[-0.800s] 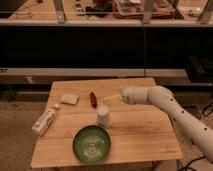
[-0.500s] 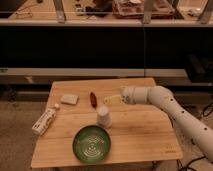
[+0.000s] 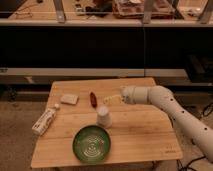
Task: Pick up the ceramic bowl
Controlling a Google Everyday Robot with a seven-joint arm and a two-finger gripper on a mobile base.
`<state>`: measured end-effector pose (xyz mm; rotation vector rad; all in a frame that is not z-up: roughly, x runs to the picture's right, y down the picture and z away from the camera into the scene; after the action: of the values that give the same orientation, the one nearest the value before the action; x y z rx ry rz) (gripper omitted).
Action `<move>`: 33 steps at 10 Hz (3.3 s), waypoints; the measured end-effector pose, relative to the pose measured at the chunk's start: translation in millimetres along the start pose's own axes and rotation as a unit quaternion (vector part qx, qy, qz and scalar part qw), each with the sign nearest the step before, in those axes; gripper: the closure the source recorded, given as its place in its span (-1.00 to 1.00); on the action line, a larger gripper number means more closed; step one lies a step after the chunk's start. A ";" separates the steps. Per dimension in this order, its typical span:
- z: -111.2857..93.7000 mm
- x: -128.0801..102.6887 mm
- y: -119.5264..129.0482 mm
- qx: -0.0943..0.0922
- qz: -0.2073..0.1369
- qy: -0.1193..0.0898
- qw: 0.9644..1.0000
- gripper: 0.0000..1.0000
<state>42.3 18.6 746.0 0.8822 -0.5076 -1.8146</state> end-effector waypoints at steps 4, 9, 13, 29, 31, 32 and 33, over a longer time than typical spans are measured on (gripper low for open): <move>0.1 -0.2 0.0 0.000 0.000 0.000 1.000 -0.60; 0.1 -0.1 0.0 0.000 0.000 0.000 1.000 -0.60; -13.0 -16.4 9.3 -0.031 -0.013 -0.060 0.998 -0.60; -35.4 -114.2 -95.5 0.052 0.062 -0.281 0.956 -0.60; -25.6 -126.5 -95.3 0.065 0.085 -0.302 0.947 -0.60; -18.7 -132.0 -93.8 0.068 0.093 -0.313 0.943 -0.60; -14.0 -138.7 -90.6 0.069 0.101 -0.325 0.938 -0.60</move>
<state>28.6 182.4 721.5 0.2772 -1.1105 -1.8707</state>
